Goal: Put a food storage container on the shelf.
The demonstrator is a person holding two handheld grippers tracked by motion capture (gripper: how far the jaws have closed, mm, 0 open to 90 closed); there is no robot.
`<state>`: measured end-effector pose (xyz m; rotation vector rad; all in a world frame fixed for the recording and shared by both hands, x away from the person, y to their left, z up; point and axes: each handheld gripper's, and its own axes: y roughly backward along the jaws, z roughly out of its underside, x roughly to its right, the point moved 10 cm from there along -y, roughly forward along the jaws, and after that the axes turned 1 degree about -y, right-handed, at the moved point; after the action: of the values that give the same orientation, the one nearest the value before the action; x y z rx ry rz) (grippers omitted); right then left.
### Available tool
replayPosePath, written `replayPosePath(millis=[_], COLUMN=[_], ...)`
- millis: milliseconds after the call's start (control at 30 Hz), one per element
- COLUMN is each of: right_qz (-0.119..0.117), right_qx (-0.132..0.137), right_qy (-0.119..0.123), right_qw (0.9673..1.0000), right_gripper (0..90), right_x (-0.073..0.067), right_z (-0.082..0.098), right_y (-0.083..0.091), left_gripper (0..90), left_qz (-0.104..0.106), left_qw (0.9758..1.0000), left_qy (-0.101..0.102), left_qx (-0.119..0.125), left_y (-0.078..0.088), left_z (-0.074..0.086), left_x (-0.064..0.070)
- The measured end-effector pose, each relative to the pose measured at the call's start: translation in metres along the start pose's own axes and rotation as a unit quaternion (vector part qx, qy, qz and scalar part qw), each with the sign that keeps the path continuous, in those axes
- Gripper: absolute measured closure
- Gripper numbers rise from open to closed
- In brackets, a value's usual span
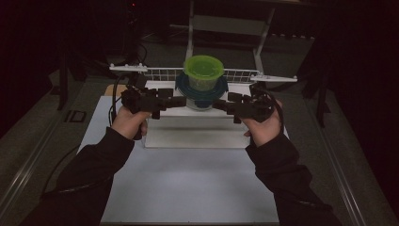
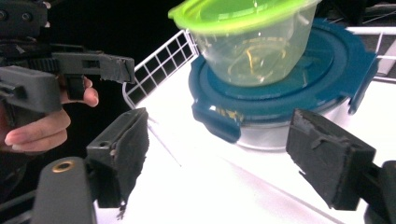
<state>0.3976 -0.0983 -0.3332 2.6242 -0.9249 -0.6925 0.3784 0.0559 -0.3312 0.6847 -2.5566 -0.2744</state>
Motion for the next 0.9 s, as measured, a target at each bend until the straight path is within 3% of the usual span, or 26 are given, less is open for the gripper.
replayPosePath(millis=[133,500,733,900], right_qz=[-0.004,-0.01,-0.025,-0.019], right_qx=[0.005,0.002,-0.016,-0.03], right_qy=[0.013,0.017,0.016,0.019], right_qw=[0.9999,0.9998,0.9994,0.9992], right_gripper=[16.5,16.5,15.6,15.1], right_x=[0.004,0.015,0.02,0.025], right_z=[0.011,0.053,0.085,0.106], right_y=[-0.002,-0.005,-0.009,-0.011], left_gripper=[0.9,0.9,0.9,1.0], left_qz=[-0.006,-0.007,-0.008,-0.007], left_qw=[0.9998,0.9981,0.9967,0.9955], left_qy=[-0.018,-0.061,-0.08,-0.088], left_qx=[-0.004,0.002,-0.014,-0.033], left_y=[-0.002,-0.01,-0.015,-0.022], left_z=[0.013,0.045,0.075,0.097], left_x=[-0.001,0.009,0.015,0.017])
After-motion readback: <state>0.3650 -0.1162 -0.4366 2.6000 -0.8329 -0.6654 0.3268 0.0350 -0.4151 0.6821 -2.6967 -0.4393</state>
